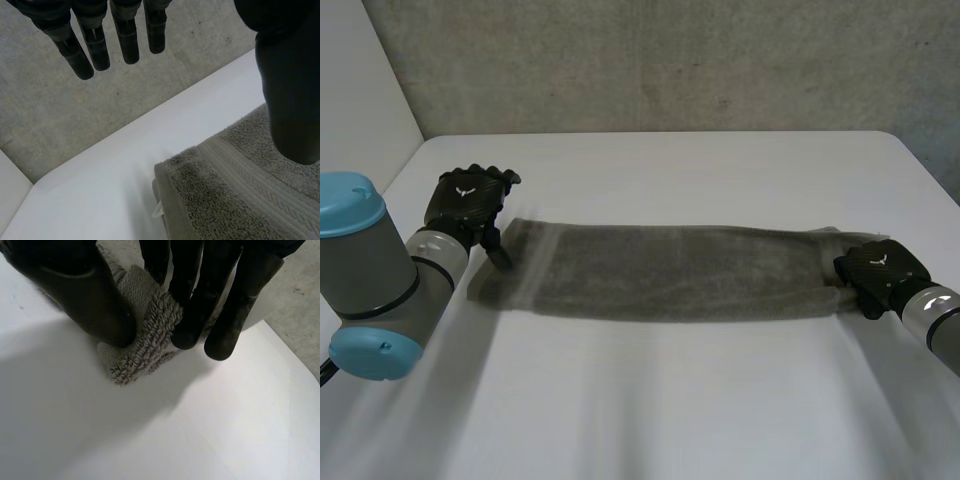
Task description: Fold the towel.
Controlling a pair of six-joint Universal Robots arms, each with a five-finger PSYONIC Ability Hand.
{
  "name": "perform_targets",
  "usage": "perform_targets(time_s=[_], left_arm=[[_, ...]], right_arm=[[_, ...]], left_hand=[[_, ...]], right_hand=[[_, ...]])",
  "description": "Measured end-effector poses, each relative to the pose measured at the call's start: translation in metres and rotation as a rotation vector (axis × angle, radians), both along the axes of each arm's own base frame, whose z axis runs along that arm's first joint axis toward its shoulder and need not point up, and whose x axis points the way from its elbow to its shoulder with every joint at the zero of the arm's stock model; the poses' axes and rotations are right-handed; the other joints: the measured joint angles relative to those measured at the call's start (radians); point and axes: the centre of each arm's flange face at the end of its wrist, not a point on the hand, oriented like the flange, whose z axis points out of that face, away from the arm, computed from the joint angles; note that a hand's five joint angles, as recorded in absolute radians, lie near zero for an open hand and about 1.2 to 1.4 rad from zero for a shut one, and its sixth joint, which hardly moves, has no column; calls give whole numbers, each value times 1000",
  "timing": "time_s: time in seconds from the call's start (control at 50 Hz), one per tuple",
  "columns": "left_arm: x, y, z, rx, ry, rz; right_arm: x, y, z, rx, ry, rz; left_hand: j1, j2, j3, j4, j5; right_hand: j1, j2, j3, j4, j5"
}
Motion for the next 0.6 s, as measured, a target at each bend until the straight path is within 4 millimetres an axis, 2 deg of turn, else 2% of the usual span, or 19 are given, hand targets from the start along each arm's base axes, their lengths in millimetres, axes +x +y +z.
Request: perform_targets(time_s=[0.12,0.22,0.3,0.38,0.44,0.5,0.58,0.6], left_arm=[[0,0,0,1,-1,1],[2,0,2,-3,-1,4],[5,1,7,-12,2,11],[10,5,12,-20,5,21],[14,8,16,-24,6,28],[17,10,18,-27,6,33],[19,12,21,-33,8,37],[19,12,22,-35,8,38]], right_arm=[[-4,-4,2,-8,9,-11],[-18,-14,8,-33,32,-57],[-44,-29,23,-91,105,-118],[-82,-46,45,-152,253,-176],[-93,-51,57,-164,337,-175],[-83,-52,68,-175,375,-135],[-34,-48,89,-233,363,-37],[-13,-44,98,-263,346,2]], left_hand=[[0,0,-1,0,0],[-1,0,-1,0,0],[-3,-2,-2,0,-4],[-7,-9,-7,0,-10],[-7,-11,-11,0,-14],[-7,-11,-11,0,-14],[-8,-11,-11,0,-14],[-8,-11,-11,0,-14]], right_hand=[[12,11,32,39,19],[15,11,32,39,19],[18,11,32,39,19],[19,11,37,39,19],[26,16,42,39,19],[27,17,43,39,22],[27,17,47,39,28],[27,17,47,39,28]])
